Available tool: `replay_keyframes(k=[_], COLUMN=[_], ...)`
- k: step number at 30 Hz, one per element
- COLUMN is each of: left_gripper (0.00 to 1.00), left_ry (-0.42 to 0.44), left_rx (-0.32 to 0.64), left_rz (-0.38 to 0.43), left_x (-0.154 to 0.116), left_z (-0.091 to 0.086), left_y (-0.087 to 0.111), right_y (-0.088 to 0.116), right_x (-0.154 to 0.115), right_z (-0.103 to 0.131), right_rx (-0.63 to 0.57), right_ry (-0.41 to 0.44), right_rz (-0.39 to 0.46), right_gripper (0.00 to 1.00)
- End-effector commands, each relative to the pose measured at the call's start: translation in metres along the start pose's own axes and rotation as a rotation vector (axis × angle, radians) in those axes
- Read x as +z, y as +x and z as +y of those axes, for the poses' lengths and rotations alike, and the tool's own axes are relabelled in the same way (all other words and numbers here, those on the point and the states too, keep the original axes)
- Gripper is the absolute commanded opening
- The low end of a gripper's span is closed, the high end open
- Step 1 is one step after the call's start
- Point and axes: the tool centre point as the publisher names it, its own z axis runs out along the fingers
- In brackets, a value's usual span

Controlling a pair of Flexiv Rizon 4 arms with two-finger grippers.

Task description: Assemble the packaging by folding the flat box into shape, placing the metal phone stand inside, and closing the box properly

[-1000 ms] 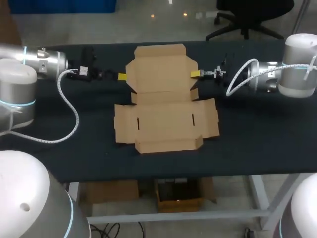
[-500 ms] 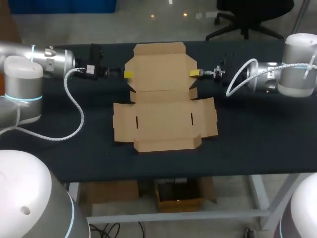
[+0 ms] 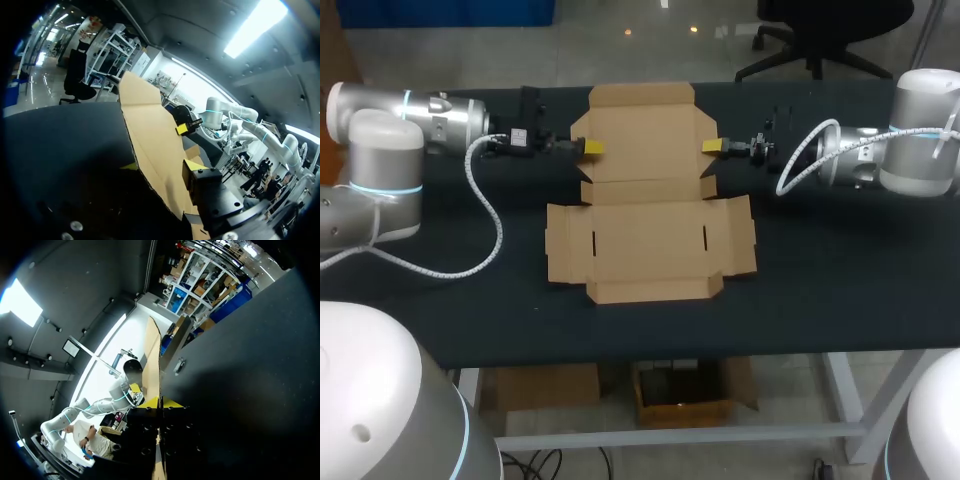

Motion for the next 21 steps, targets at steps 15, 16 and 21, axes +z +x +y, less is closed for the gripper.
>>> replay_keyframes(k=[15, 16, 21], left_gripper=[0.37, 0.37, 0.34], left_ry=[-0.041, -0.043, -0.044], left_rx=[0.003, 0.003, 0.002], left_rz=[0.108, 0.111, 0.12], left_x=[0.023, 0.024, 0.027], left_z=[-0.005, -0.005, -0.004], left_y=[-0.005, -0.005, -0.005], right_y=[-0.003, -0.002, -0.002], right_x=[0.0, 0.0, 0.002], right_z=[0.007, 0.007, 0.009], right_rx=[-0.025, -0.026, -0.032], right_ry=[-0.022, -0.023, -0.025], right_rz=[0.041, 0.042, 0.043], right_gripper=[0.0, 0.0, 0.0])
